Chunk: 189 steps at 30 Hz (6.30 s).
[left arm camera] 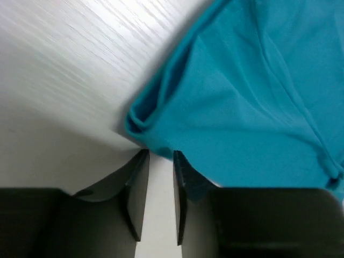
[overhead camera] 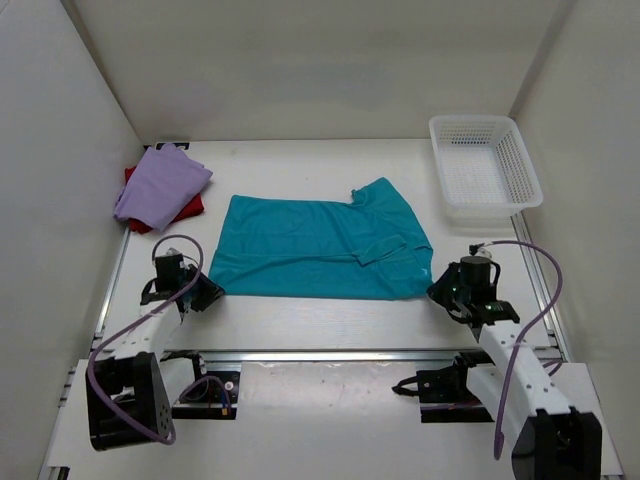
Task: Fold and stack the t-shirts
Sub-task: Fold the flattened tshirt in 1/3 of the way, then grap the side of the flattened tshirt furthest away from the robot with both arms, then fold the other side of the tshirt into a rectangle
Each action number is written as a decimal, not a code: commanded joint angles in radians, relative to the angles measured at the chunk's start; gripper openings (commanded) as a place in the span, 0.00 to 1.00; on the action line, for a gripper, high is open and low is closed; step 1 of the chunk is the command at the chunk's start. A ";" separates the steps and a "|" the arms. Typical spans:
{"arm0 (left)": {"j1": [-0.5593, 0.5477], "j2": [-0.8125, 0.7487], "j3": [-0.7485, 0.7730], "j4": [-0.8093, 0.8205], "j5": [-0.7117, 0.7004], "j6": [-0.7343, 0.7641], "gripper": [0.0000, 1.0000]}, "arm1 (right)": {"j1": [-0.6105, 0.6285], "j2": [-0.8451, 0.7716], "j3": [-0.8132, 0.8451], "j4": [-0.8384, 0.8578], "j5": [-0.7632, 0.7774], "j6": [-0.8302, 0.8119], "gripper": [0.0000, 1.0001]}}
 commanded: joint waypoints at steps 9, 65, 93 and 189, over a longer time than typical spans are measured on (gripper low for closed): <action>-0.128 -0.052 0.197 -0.108 -0.029 0.113 0.99 | -0.102 -0.100 0.097 -0.007 -0.169 -0.077 0.36; -0.571 0.252 0.174 0.479 0.061 -0.177 0.22 | 0.146 0.976 0.887 0.299 -0.065 -0.279 0.06; -0.209 0.698 0.811 0.161 -0.122 0.084 0.38 | 0.104 1.892 2.246 -0.465 0.037 -0.422 0.33; 0.019 0.299 0.323 0.181 -0.023 -0.020 0.19 | 0.236 0.247 0.244 -0.102 0.043 -0.215 0.04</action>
